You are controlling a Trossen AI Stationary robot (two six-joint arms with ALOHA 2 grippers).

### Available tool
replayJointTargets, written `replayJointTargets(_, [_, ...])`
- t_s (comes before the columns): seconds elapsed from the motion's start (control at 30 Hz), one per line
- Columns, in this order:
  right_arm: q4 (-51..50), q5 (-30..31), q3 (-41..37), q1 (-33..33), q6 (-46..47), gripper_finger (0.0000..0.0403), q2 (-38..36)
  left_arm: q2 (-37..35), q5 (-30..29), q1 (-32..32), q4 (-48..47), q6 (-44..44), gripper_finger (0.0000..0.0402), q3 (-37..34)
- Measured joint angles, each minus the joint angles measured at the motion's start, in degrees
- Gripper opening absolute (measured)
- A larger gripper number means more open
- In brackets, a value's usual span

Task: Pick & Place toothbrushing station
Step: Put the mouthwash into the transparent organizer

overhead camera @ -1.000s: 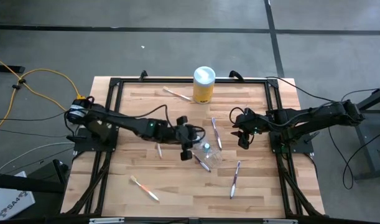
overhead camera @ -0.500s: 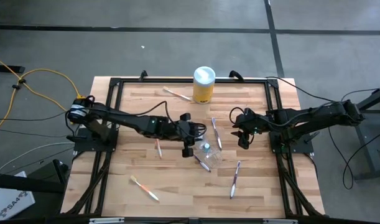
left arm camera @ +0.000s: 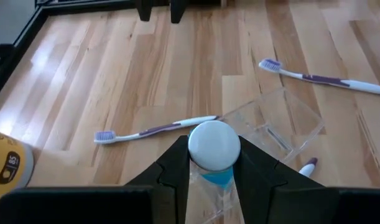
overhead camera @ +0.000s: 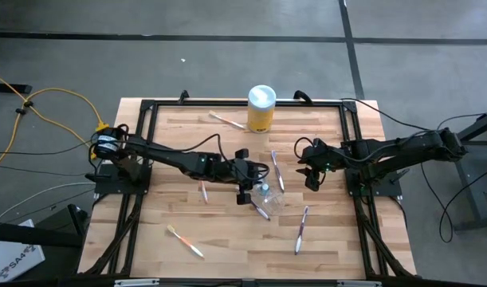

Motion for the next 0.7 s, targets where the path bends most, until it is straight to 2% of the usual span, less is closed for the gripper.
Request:
replayJointTargets(0.53, [0.02,-1.31,0.00,0.00,0.02,0.0144,0.00,0.04,0.19,-0.05,-0.89,0.00,0.0088,0.00])
replayJointTargets(0.7, [0.07,-1.32,0.00,0.00,0.85,0.0144,0.00,2.40,0.61,-0.05,-0.22,-0.12,0.0088,-0.07])
